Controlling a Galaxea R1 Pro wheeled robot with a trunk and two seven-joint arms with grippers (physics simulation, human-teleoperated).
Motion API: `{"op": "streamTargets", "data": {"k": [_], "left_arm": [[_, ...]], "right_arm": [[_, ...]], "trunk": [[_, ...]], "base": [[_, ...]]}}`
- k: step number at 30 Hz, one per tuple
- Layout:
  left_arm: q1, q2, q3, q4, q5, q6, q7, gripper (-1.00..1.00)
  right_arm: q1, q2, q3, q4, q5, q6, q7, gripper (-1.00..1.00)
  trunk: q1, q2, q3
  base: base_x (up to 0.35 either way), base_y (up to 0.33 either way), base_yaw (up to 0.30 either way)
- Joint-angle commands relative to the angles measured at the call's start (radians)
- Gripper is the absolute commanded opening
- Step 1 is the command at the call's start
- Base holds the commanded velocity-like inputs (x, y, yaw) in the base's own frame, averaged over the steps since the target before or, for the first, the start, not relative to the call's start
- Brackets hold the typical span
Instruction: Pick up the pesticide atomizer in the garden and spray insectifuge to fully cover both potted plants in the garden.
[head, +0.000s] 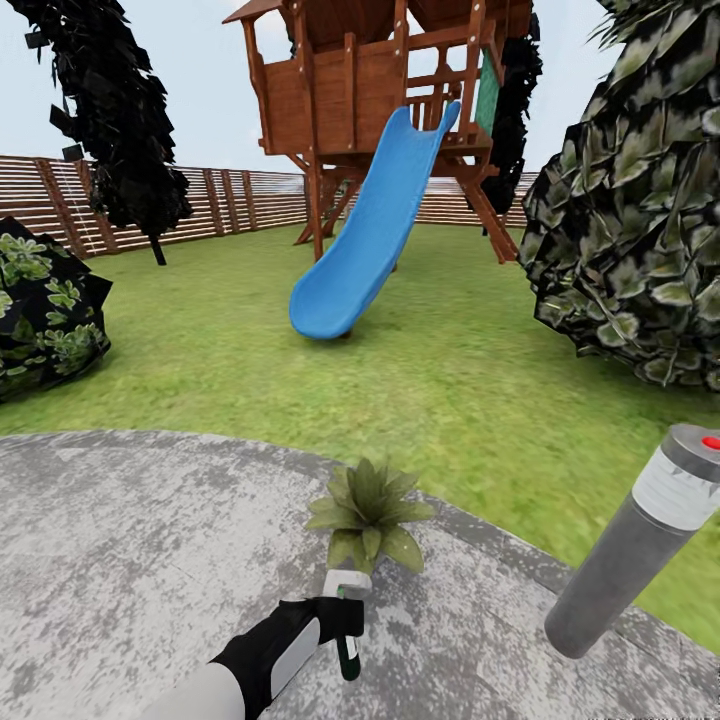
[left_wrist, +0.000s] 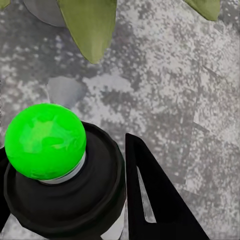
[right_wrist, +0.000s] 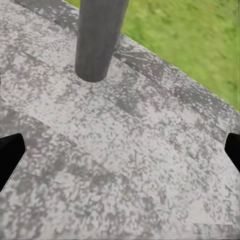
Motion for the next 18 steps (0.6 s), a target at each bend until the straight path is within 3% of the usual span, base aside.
{"op": "streamTargets", "data": {"k": [1, 13, 18], "left_arm": [[0.000, 0.000, 0.000, 0.000, 0.000, 0.000, 0.000, -1.00], [0.000, 0.000, -0.001, 0.001, 0.000, 0.012, 0.000, -1.00], [0.000, 0.001, -0.001, 0.012, 0.002, 0.047, 0.001, -1.00]], "right_arm": [[0.000, 0.000, 0.000, 0.000, 0.000, 0.000, 0.000, 1.00], [0.000, 0.000, 0.000, 0.000, 0.000, 0.000, 0.000, 1.00], [0.000, 0.000, 0.000, 0.000, 0.000, 0.000, 0.000, 1.00]], "trunk": [[0.000, 0.000, 0.000], [0.000, 0.000, 0.000], [0.000, 0.000, 0.000]], "base": [[0.165, 0.238, -0.260], [0.181, 0.283, -0.281], [0.129, 0.318, -0.283]]}}
